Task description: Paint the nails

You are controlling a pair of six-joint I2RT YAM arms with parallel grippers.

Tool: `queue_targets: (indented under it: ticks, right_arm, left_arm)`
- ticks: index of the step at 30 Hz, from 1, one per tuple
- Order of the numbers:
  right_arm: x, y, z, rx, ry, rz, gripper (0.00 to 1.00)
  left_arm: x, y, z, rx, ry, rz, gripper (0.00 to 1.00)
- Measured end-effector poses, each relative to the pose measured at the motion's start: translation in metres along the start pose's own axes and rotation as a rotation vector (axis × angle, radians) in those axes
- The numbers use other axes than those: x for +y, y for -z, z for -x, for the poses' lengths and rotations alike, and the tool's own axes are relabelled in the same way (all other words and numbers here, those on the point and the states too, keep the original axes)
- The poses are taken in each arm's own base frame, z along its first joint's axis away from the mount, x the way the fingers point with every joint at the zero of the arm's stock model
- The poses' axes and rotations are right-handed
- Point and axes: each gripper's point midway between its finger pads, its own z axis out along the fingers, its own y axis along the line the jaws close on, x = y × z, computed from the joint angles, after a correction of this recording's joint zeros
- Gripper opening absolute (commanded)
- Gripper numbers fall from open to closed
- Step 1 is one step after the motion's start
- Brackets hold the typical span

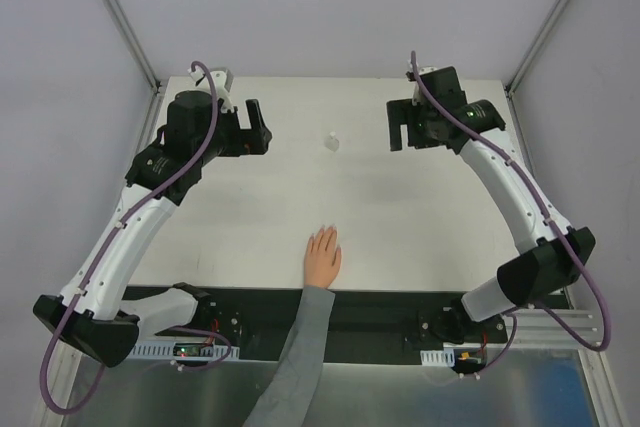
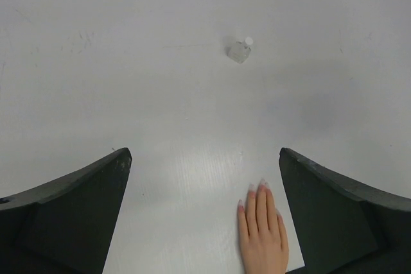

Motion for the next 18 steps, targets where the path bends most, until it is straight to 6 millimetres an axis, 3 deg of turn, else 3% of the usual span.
queue_targets:
  ticks: [4, 8, 18]
  right_arm:
    - [0.024, -0.021, 0.016, 0.024, 0.021, 0.070, 0.95]
    - [0.057, -0.056, 0.032, 0.042, 0.071, 0.125, 0.95]
    - [0.117, -0.131, 0.062, 0.040, 0.140, 0.183, 0.74]
  left_arm:
    - [0.003, 0.010, -0.014, 0.017, 0.030, -0.005, 0.95]
    - [-0.001, 0.021, -0.031, 0.058, 0.059, -0.040, 0.92]
    - [-0.011, 0.041, -0.054, 0.153, 0.056, -0.120, 0.89]
